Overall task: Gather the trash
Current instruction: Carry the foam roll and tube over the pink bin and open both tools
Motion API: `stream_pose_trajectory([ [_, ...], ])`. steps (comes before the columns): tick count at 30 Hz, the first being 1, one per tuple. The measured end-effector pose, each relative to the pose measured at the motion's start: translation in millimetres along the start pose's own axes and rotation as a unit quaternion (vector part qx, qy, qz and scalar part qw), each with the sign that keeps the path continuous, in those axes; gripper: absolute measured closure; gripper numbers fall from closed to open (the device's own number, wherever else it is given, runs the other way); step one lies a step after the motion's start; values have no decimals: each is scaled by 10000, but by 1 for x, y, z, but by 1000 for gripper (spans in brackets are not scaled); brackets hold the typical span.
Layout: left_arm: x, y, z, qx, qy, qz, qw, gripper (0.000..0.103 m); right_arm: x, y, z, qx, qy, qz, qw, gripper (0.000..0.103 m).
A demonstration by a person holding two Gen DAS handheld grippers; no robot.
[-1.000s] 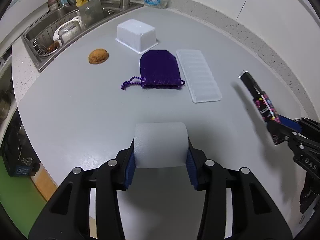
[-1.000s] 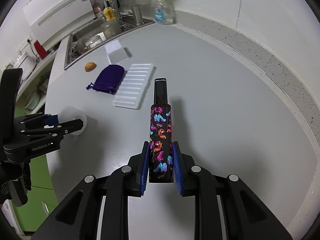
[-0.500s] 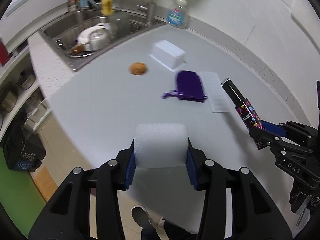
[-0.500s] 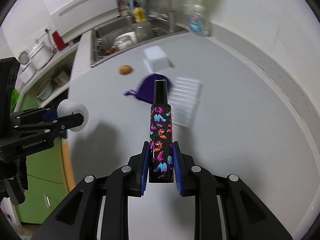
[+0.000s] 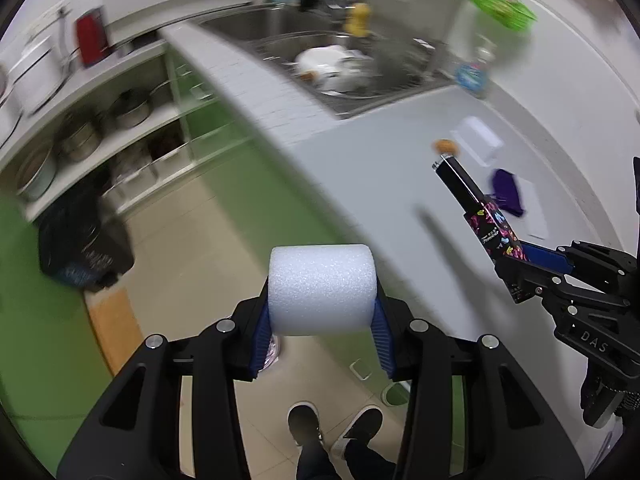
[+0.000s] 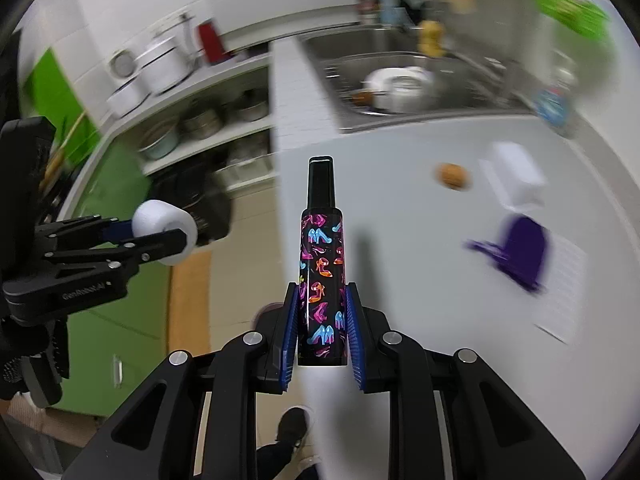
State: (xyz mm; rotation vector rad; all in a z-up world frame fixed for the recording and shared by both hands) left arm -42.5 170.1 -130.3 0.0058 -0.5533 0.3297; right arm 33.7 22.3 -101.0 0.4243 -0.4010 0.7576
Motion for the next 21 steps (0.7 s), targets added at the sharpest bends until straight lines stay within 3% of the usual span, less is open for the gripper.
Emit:
stream_pose_trajectory([
  [9, -55, 100, -25, 346, 322, 813, 9956, 60, 0, 92, -90, 470, 643, 661, 9946, 81],
  [21, -159, 198, -137, 472, 830, 1723, 9804, 60, -66, 140, -282, 523, 1862, 1060, 9754, 81],
])
Point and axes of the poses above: each gripper's, at about its wrist camera, not at the fingertips, and z roughly against the way its jaws point, y to its left, x to its top, the point moved 3 cm from there along -z, roughly the way its jaws point, and after that the axes turned 8 degrees about -z, right-handed, at the moved point
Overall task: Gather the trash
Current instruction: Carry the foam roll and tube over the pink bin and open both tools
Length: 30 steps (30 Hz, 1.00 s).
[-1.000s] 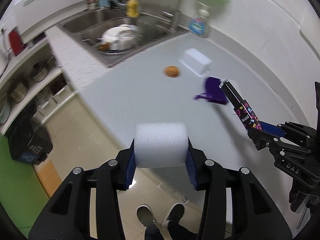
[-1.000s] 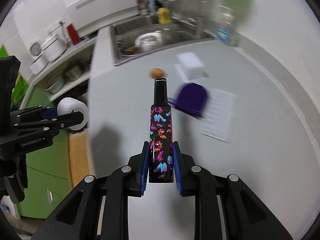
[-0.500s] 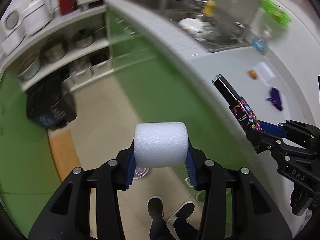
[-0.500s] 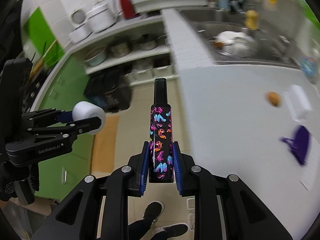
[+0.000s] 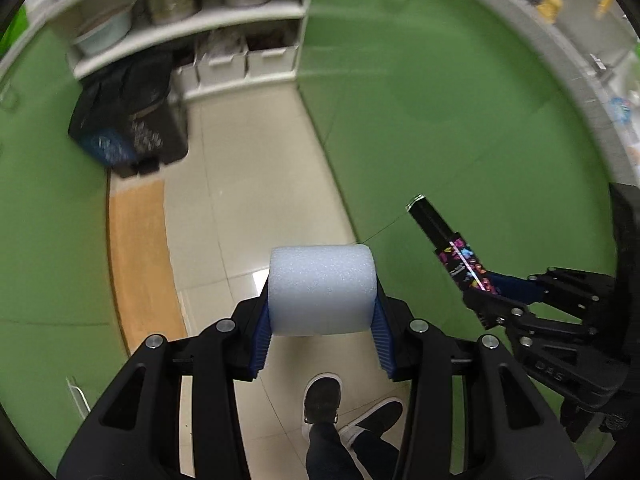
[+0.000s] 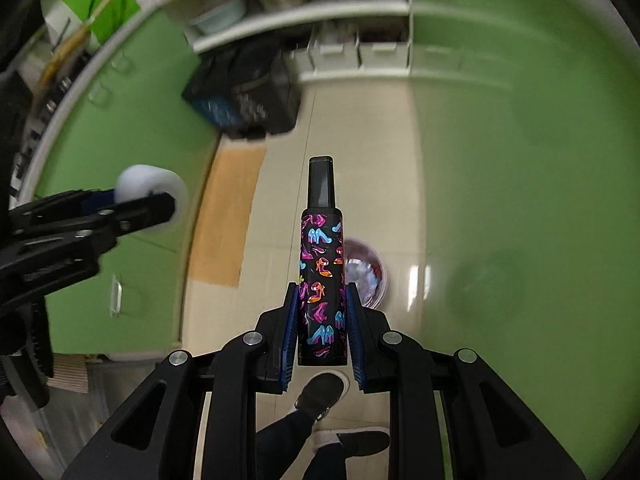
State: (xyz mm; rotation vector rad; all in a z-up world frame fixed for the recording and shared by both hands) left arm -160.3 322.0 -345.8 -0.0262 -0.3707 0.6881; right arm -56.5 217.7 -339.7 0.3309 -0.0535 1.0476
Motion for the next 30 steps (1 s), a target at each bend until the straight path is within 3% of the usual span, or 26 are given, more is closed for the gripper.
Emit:
stream_pose_trajectory([
  [9, -53, 47, -122, -144, 301, 451, 9984, 60, -9, -17, -176, -32, 727, 35, 9973, 81],
  [16, -78, 66, -187, -210, 454, 579, 9971, 60, -22, -25, -259, -84, 874, 111, 9961, 80],
  [18, -81, 70, -202, -215, 509, 583, 9968, 60, -23, -28, -271, -146, 837, 132, 9963, 71],
  [19, -82, 71, -207, -228, 535, 583, 9966, 60, -23, -29, -275, -201, 813, 139, 9964, 46],
  [21, -83, 70, -215, -239, 579, 550, 9965, 60, -23, -34, -277, -240, 699, 104, 9972, 21],
  [23, -81, 71, -225, -270, 624, 501, 9964, 60, -22, -38, -275, -286, 644, 67, 9975, 15],
  [30, -69, 52, -248, -472, 735, 301, 9957, 60, -26, -59, -248, -607, 597, -210, 9961, 9],
])
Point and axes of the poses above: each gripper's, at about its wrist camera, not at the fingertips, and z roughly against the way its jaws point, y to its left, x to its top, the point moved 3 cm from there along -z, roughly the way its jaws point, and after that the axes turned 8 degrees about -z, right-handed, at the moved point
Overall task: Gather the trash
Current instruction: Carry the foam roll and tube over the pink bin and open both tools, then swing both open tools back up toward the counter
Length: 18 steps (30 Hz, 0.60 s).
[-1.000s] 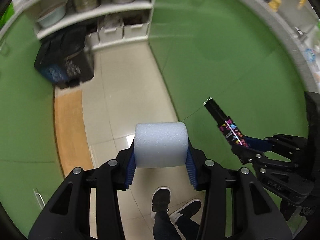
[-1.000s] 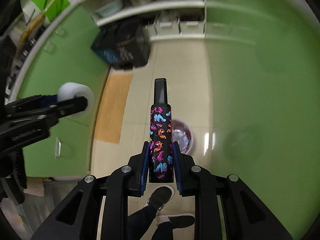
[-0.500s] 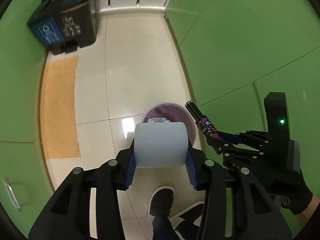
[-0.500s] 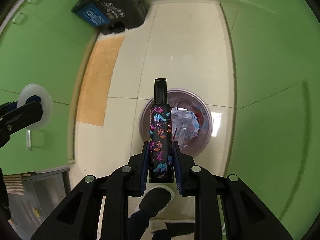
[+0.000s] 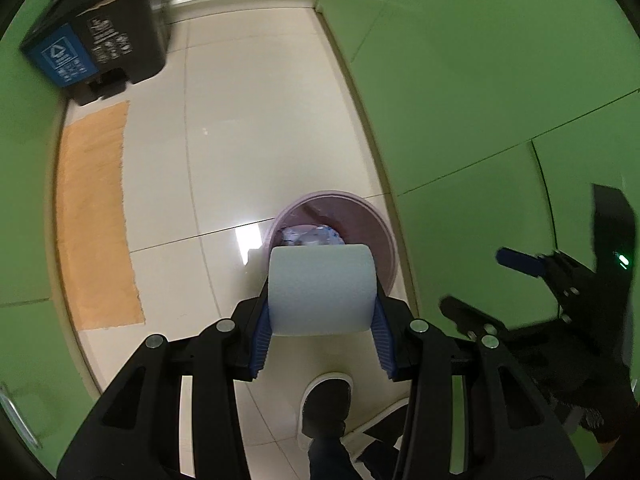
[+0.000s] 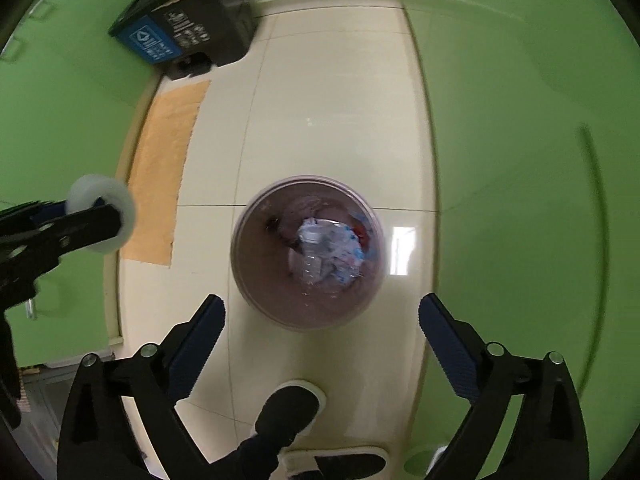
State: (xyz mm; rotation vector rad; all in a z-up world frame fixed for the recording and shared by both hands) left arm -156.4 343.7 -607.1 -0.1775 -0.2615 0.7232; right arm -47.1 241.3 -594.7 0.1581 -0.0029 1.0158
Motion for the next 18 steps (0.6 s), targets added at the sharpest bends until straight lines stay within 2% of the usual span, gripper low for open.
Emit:
stream_pose_trajectory([
  [4, 11, -16, -17, -111, 86, -128, 9998, 60, -11, -9, 17, -141, -71, -126, 9998, 9],
  [13, 24, -39, -60, -247, 245, -404, 9986, 59, -51, -29, 26, -107, -26, -577, 9983, 9],
  [15, 24, -41, -66, -224, 245, -430, 9985, 44, -59, -33, 27, -107, -12, -652, 9978, 9],
  [16, 24, -40, -66, -223, 217, -430, 9986, 25, -63, -37, 28, -107, -10, -682, 9976, 9],
  [17, 24, -41, -66, -211, 174, -425, 9987, 11, -68, -39, 29, -105, -4, -720, 9973, 9],
  [18, 23, -42, -66, -208, 156, -419, 9988, 6, -70, -40, 30, -92, -6, -750, 9971, 9],
])
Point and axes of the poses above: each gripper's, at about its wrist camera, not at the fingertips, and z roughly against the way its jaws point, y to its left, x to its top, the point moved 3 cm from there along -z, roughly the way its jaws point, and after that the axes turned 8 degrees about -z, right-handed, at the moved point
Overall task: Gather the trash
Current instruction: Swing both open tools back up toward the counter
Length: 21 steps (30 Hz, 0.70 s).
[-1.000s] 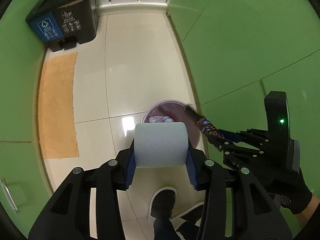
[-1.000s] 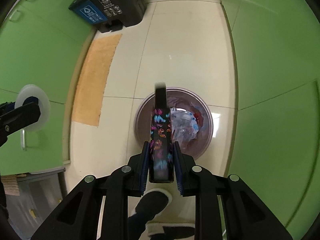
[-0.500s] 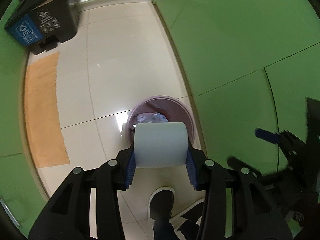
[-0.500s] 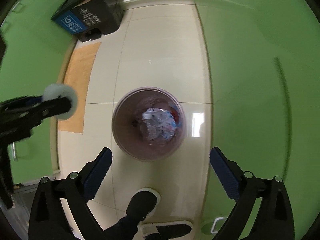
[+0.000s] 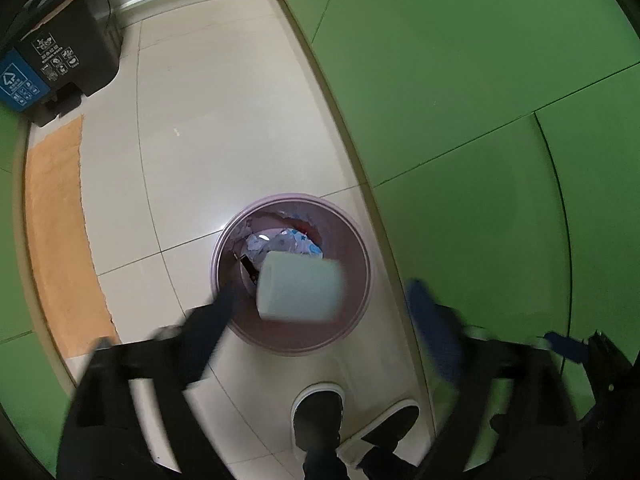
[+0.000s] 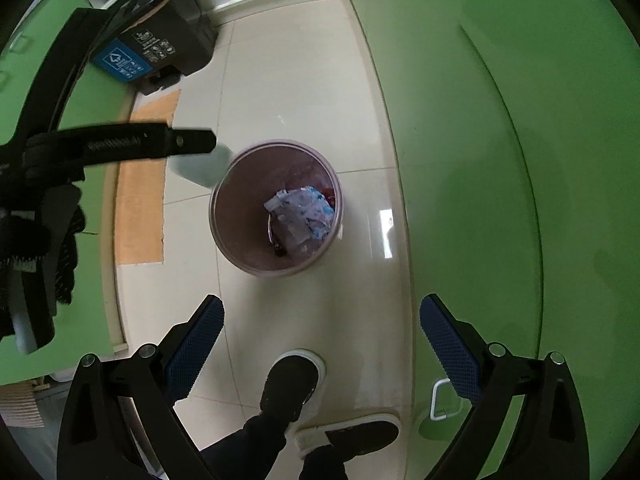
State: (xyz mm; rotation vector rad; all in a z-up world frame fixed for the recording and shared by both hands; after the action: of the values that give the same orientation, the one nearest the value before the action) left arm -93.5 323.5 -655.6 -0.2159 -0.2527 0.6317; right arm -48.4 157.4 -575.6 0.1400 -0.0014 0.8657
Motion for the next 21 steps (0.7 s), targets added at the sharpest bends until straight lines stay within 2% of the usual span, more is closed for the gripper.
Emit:
stream_pose_trajectory([
  [1, -1, -1, 0, 27, -7, -6, 10000, 3, -2, -1, 1, 6, -1, -18, 10000, 9],
  [7, -6, -5, 14, 242, 68, -7, 9997, 3, -8, -2, 14, 36, -56, -49, 10000, 9],
  [11, -9, -10, 45, 278, -22, 39, 9996, 3, -7, 6, 40, 81, -147, 17, 9999, 9],
  [14, -11, -12, 82, 345, -155, 46, 9993, 3, -4, 16, 65, 130, -251, 96, 9996, 9],
  [21, -11, -28, 197, 560, -581, 57, 9967, 3, 0, 48, 159, 359, -628, 302, 9969, 9],
])
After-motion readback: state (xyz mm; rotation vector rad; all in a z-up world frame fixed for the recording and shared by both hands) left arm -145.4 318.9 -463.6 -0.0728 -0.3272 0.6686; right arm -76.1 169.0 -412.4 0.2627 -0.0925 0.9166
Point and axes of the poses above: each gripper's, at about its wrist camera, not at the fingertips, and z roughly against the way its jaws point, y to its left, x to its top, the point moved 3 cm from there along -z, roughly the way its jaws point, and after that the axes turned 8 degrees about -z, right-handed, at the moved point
